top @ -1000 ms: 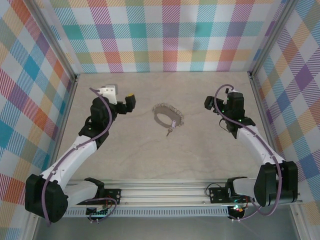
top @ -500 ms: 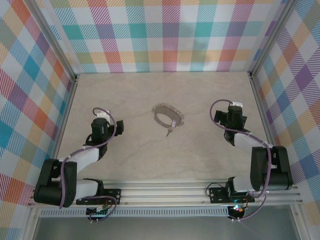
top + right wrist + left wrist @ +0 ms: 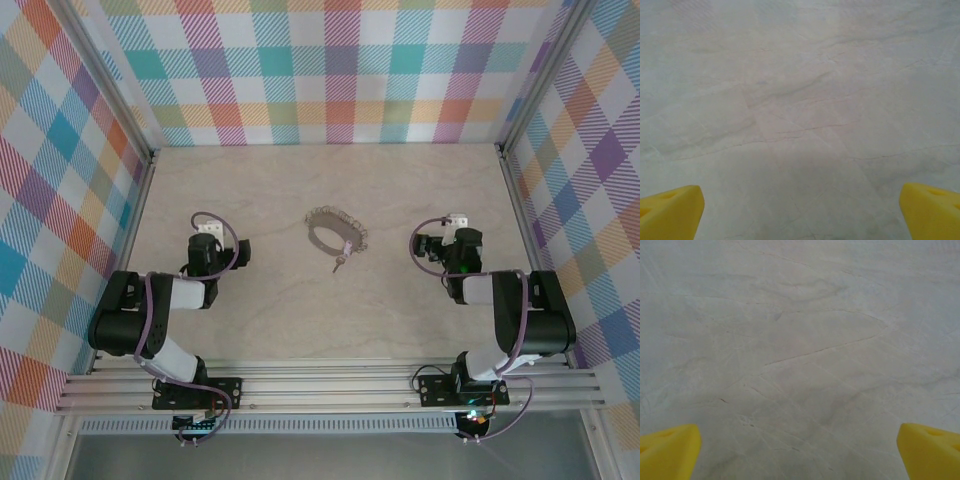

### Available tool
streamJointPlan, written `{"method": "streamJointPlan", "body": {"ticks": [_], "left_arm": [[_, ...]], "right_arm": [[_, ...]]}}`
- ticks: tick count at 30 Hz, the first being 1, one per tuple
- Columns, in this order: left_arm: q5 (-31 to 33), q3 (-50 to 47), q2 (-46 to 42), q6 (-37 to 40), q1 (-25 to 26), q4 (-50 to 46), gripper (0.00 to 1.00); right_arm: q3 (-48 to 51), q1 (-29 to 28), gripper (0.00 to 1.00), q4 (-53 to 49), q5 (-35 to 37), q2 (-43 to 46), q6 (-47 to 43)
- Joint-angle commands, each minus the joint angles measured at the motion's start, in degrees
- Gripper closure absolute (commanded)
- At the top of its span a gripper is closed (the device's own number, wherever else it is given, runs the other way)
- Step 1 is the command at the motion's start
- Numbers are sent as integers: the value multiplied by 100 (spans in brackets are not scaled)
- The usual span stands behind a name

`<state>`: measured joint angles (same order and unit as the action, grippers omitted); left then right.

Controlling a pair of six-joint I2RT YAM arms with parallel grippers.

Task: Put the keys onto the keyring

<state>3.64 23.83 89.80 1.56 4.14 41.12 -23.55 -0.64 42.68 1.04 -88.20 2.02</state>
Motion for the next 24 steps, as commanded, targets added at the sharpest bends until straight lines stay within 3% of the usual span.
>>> {"method": "streamJointPlan", "body": {"ticks": [1,24], "left_arm": [[-170,94,19,7,-124,424,0],[-163,95,20,24,-123,416,0]], "right_arm": [[-57,91,0,403,-415,-16,-117],[-48,90,0,408,-411,-8,-140]]}}
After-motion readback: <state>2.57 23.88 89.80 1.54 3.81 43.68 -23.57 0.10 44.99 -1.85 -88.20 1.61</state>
